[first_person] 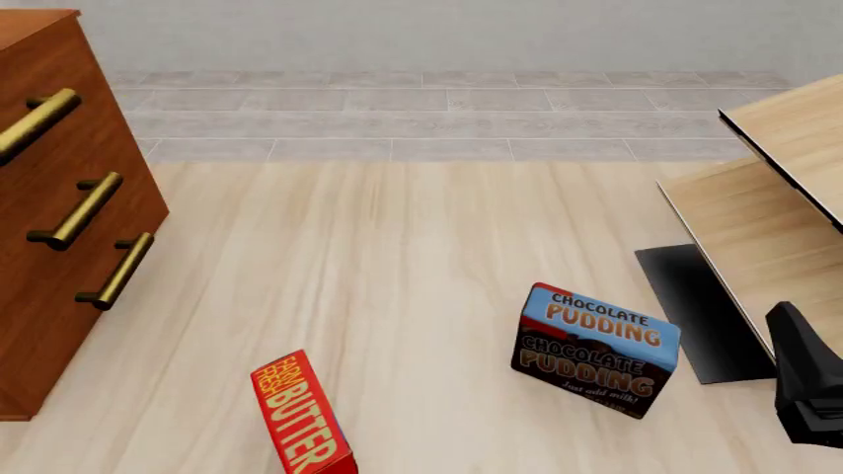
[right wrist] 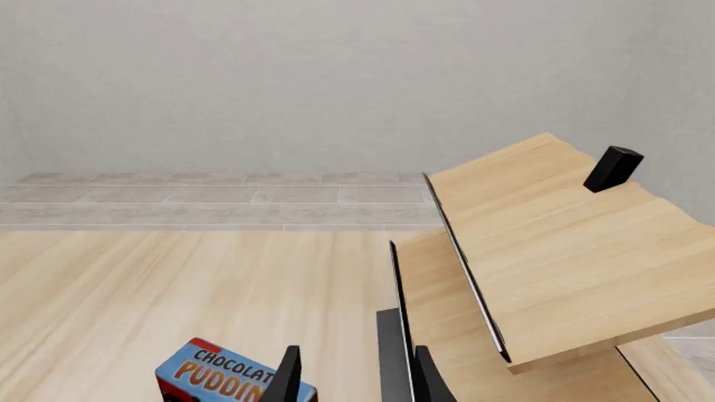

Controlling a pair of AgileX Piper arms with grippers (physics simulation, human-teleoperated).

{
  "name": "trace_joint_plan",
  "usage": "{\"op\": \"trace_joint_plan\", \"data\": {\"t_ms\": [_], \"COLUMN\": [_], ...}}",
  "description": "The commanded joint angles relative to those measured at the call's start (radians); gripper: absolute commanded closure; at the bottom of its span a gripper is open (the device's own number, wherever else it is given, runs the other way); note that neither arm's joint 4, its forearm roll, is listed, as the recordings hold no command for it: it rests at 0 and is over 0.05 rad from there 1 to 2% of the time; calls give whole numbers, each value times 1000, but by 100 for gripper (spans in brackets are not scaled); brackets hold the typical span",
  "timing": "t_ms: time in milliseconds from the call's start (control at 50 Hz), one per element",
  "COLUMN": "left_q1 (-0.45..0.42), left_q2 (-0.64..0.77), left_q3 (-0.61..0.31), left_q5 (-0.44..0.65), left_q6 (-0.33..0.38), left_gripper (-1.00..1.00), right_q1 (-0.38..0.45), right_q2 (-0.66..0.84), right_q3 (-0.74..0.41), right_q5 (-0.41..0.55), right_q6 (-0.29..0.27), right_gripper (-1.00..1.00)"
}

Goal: Close the top drawer of the cabinet and put the bowl on top of it.

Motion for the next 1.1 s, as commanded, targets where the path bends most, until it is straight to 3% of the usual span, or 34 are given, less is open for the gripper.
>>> {"op": "trace_joint_plan", "data": {"t_ms": [20,60,80,100,180,200,240,300,320,360,400,440,500,520,560,620,640,720,1000,1040,1060,1080,1100], "left_q1": [57,63,70,71,87,93,99,106,108,114,121,125,131,134,138,147,148,159,194,195,198,201,201], "left_q2": [38,50,31,40,18,41,23,29,42,30,57,39,43,58,56,77,64,83,123,122,107,132,130], "left_q3": [-62,-83,-9,-35,49,-20,49,46,8,60,-18,56,57,13,29,-29,27,-16,-16,14,80,13,24], "left_q5": [12,24,-27,-8,-66,-20,-67,-66,-38,-78,-26,-81,-86,-56,-72,-32,-71,-47,-83,-98,-148,-102,-112], "left_q6": [-8,-12,-3,-2,-3,-1,0,3,5,4,7,8,5,5,5,3,4,7,10,16,20,23,22], "left_gripper": [100,100,100,100,100,100,100,100,100,100,100,100,100,100,100,100,100,100,100,100,100,100,100], "right_q1": [0,0,0,0,0,0,0,0,0,0,0,0,0,0,0,0,0,0,0,0,0,0,0], "right_q2": [-1,-1,-1,-1,-1,-1,-1,-1,-1,-1,-1,-1,-1,-1,-1,-1,-1,-1,-1,-1,-1,-1,-1], "right_q3": [1,1,1,1,1,1,1,1,1,1,1,1,1,1,1,1,1,1,1,1,1,1,1], "right_q5": [0,0,0,0,0,0,0,0,0,0,0,0,0,0,0,0,0,0,0,0,0,0,0], "right_q6": [0,0,0,0,0,0,0,0,0,0,0,0,0,0,0,0,0,0,0,0,0,0,0], "right_gripper": [-100,-100,-100,-100,-100,-100,-100,-100,-100,-100,-100,-100,-100,-100,-100,-100,-100,-100,-100,-100,-100,-100,-100]}}
